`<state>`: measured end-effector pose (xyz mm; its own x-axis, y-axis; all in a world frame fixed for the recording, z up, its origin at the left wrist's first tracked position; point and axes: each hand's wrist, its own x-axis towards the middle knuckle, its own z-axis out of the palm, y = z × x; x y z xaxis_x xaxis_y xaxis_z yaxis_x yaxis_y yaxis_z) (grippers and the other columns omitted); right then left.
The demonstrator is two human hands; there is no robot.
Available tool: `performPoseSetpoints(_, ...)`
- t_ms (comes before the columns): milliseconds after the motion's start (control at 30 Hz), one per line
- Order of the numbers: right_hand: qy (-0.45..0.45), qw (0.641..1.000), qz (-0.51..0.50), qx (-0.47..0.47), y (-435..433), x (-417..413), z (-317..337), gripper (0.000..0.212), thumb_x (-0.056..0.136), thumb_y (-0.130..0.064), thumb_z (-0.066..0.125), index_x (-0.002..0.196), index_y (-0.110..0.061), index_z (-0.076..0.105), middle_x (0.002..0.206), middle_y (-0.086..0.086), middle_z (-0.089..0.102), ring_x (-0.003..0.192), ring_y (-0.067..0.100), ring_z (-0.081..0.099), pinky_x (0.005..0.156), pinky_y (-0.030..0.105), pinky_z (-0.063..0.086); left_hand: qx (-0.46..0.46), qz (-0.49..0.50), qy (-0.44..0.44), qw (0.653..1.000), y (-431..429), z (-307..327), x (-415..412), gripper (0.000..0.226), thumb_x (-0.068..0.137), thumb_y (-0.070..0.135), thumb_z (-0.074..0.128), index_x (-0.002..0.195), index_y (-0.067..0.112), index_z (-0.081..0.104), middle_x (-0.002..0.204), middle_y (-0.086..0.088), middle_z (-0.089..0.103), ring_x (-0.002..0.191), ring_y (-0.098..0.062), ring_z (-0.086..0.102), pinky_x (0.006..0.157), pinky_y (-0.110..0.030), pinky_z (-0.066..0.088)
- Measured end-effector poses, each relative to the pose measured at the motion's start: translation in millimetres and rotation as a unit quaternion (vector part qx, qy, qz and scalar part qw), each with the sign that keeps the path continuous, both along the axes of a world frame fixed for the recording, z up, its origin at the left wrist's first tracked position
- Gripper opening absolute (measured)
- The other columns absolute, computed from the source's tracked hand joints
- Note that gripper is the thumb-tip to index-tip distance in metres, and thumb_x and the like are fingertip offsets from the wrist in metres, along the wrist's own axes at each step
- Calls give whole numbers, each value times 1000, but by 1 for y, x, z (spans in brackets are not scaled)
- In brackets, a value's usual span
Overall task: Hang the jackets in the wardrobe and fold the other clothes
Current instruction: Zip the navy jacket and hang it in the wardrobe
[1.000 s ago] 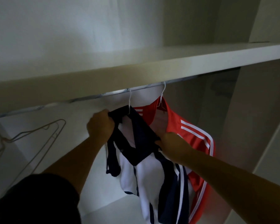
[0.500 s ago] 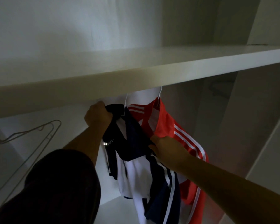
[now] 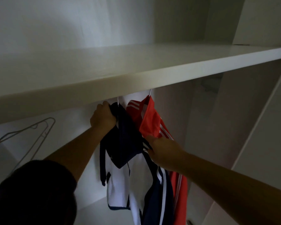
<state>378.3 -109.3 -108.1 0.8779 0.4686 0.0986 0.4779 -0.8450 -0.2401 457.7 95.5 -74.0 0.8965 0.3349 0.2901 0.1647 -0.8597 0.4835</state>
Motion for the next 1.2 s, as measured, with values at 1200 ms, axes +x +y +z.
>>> performPoseSetpoints(1200, 135, 770, -420, 461, -373, -519, -23, 21, 96, -12, 45, 98, -27, 59, 84, -2, 67, 63, 8, 65, 59, 25, 55, -393, -421, 159, 802, -437, -74, -522, 8, 90, 22, 58, 86, 29, 59, 80, 15, 67, 75, -4, 64, 63, -14, 49)
